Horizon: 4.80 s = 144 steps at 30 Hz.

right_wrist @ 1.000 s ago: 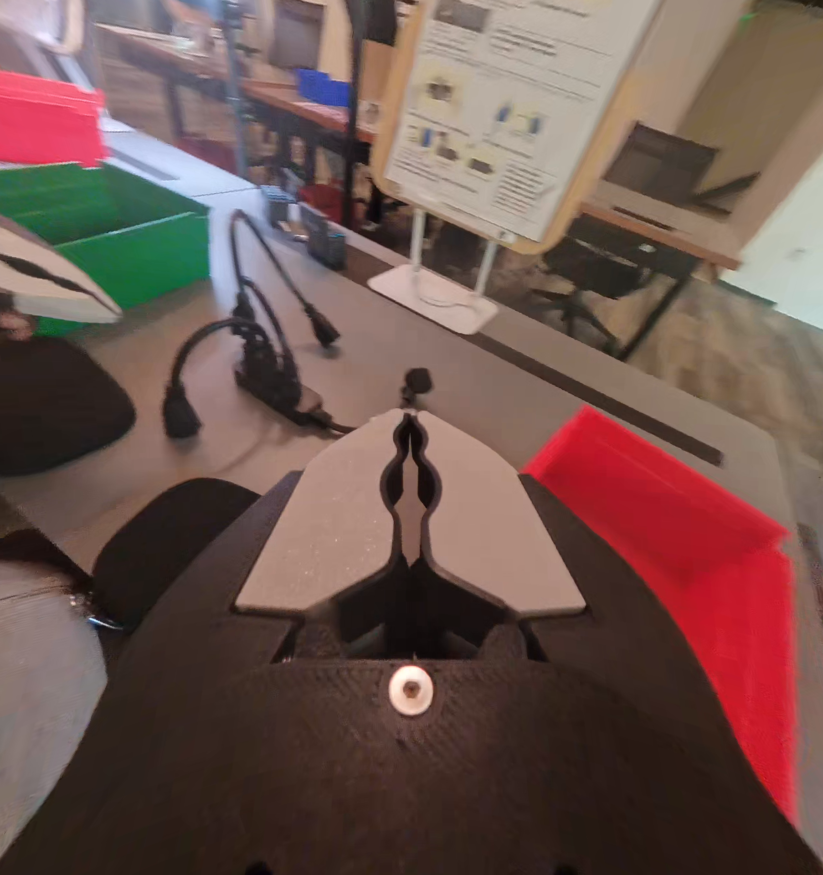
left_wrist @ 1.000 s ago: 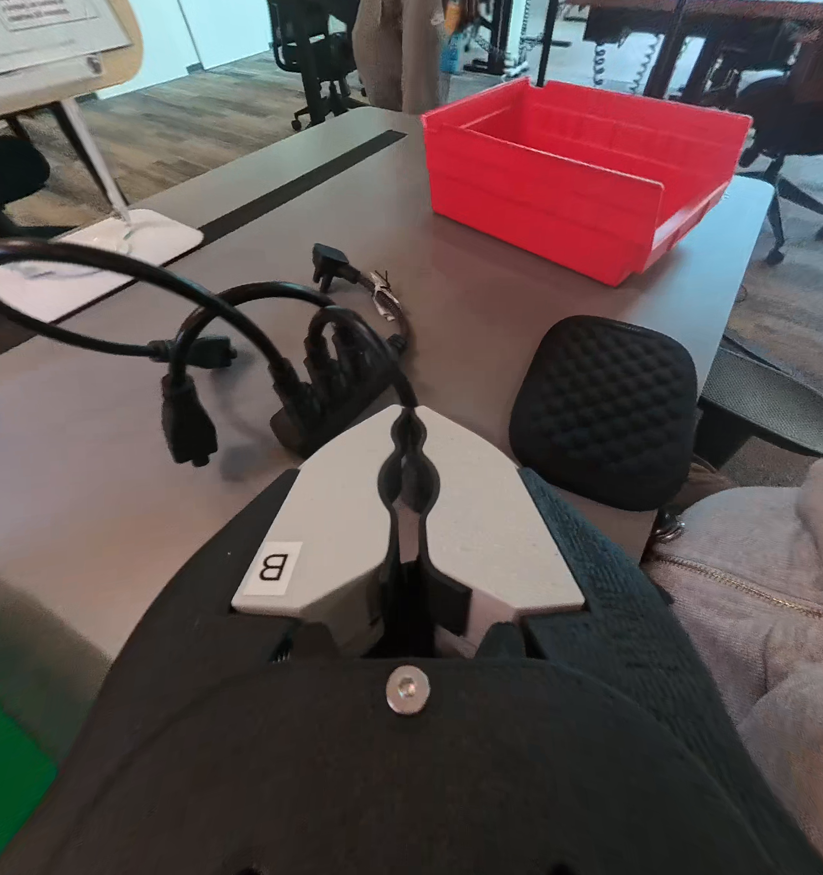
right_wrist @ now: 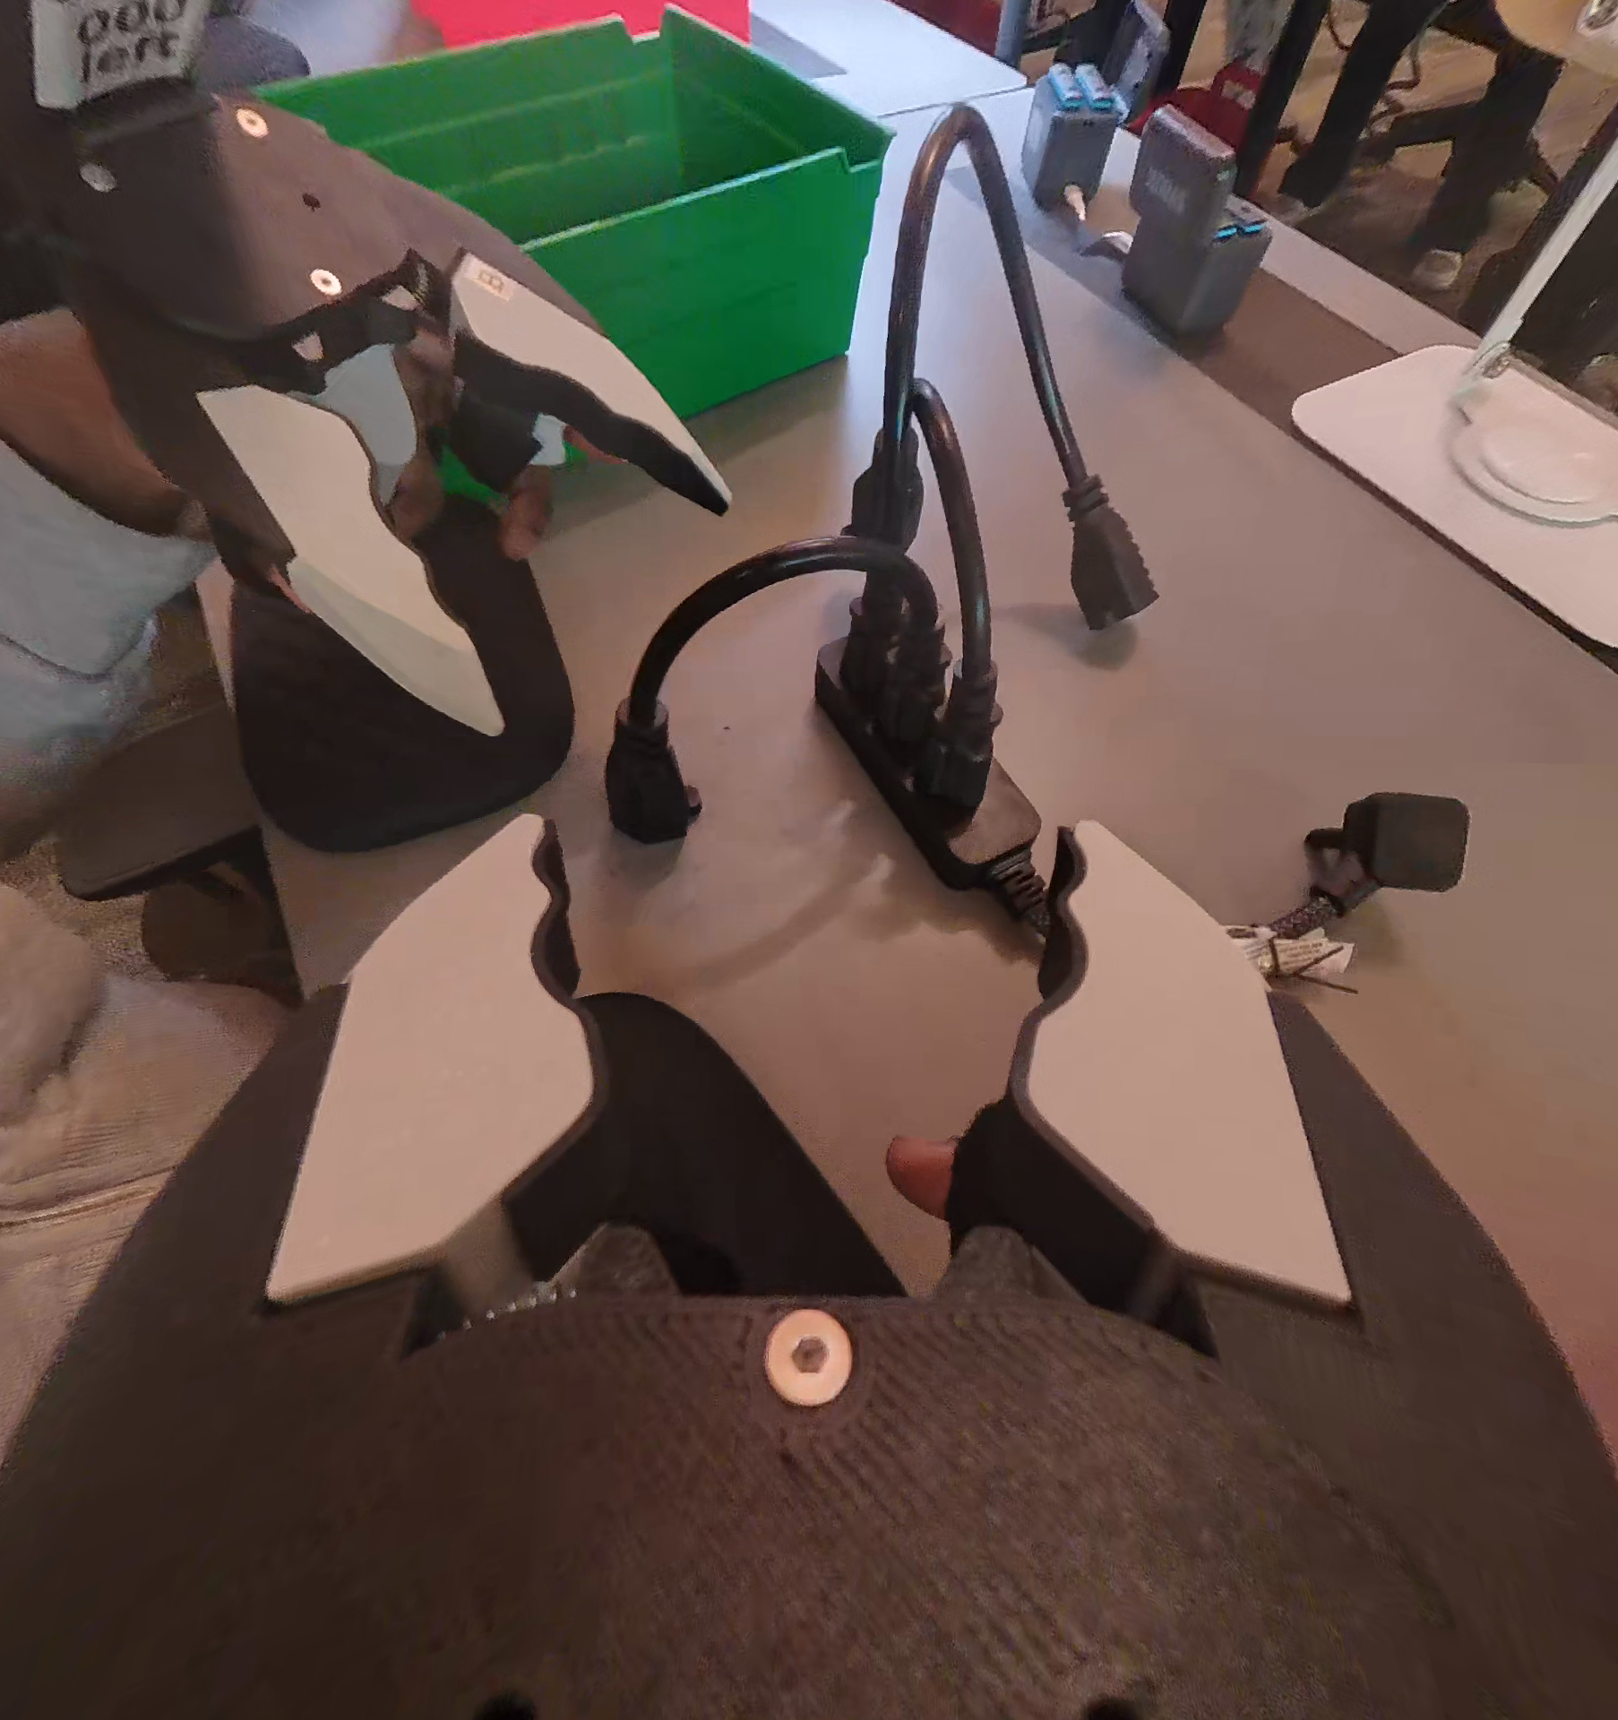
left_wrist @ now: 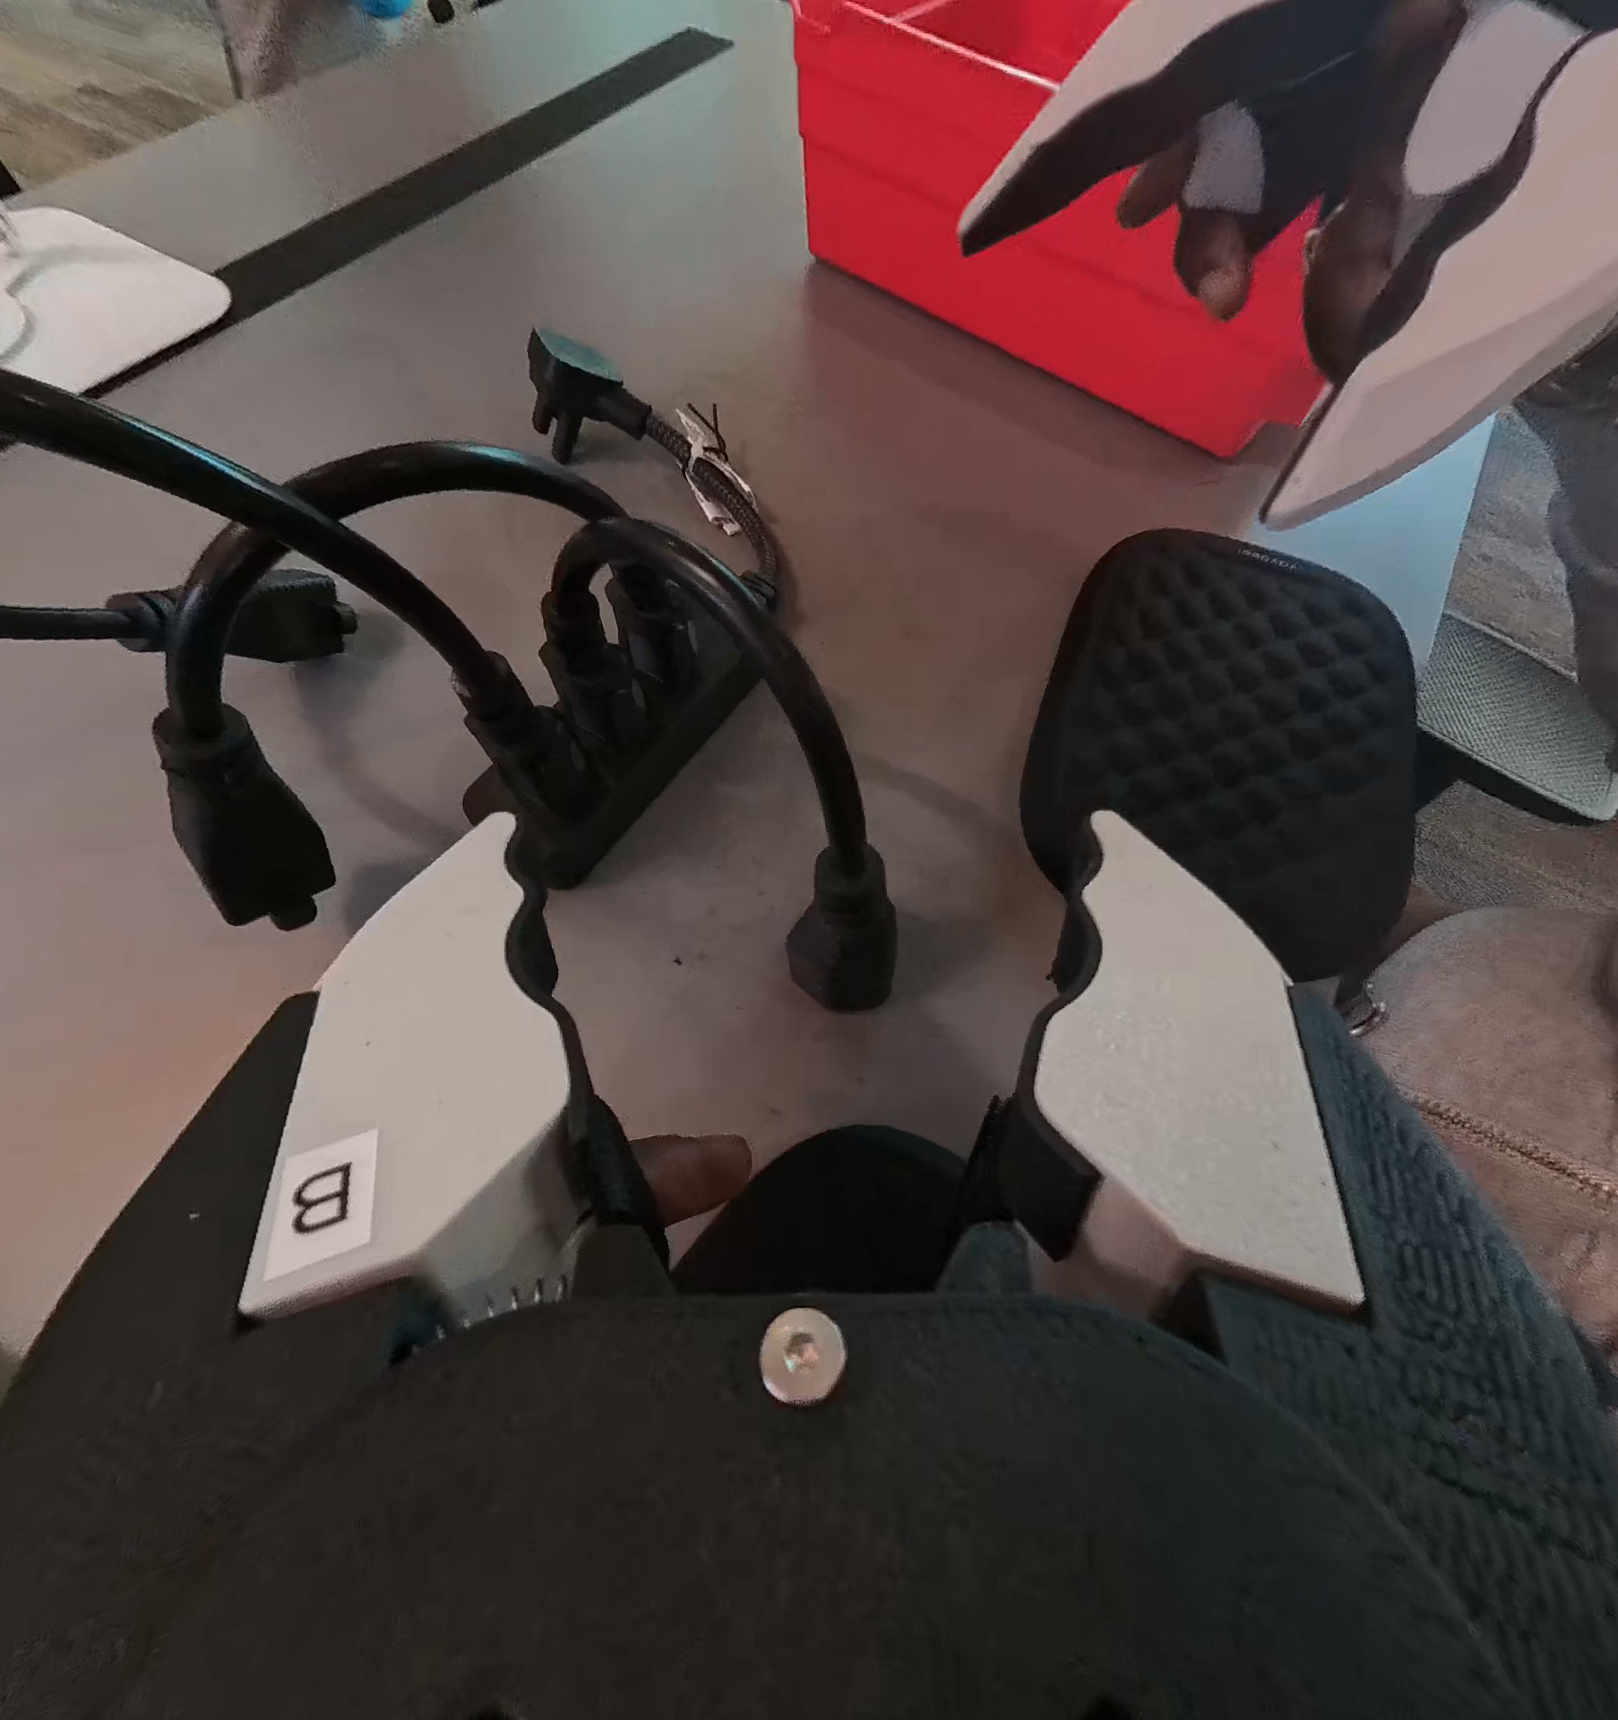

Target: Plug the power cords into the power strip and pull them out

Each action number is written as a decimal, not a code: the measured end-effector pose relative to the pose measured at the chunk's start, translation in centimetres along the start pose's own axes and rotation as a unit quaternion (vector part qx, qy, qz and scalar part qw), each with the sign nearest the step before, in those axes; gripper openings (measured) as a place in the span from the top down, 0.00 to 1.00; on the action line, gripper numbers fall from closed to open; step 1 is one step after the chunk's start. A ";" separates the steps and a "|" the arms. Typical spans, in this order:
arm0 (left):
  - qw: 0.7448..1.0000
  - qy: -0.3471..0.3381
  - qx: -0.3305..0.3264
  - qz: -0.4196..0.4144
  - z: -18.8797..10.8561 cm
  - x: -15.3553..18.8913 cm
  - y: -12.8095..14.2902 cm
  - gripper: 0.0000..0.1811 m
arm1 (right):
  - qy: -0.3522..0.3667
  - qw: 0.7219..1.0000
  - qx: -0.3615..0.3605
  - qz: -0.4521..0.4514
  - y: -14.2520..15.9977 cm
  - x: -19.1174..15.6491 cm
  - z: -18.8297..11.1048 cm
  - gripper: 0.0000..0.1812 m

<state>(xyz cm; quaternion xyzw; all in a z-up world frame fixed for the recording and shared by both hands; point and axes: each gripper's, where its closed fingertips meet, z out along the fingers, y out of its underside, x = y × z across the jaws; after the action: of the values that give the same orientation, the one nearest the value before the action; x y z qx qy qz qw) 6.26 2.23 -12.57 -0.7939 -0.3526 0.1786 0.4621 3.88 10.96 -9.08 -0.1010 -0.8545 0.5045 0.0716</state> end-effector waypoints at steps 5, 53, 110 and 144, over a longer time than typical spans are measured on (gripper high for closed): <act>1.000 0.012 0.013 0.005 0.9 -0.8 -0.4 0.41 | -0.020 0.999 -0.008 -0.027 -0.2 1.0 2.3 0.49; 0.928 -0.082 0.344 0.118 -1.4 -3.6 -3.1 0.49 | -0.112 0.993 -0.017 -0.025 5.2 0.9 10.8 0.53; 0.906 -0.415 0.027 -0.079 -5.1 -7.8 4.5 0.37 | 0.255 0.959 0.089 0.087 3.2 2.0 1.3 0.44; 0.926 -0.352 0.051 -0.127 -4.5 -3.3 6.0 0.38 | 0.193 0.969 0.086 0.127 5.4 -2.7 1.7 0.47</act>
<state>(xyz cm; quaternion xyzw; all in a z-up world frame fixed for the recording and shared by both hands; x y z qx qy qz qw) 9.07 -4.79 -15.56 -0.6036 -0.5809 0.4041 0.3672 6.69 11.43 -14.66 -0.2975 -0.7582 0.5518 0.1790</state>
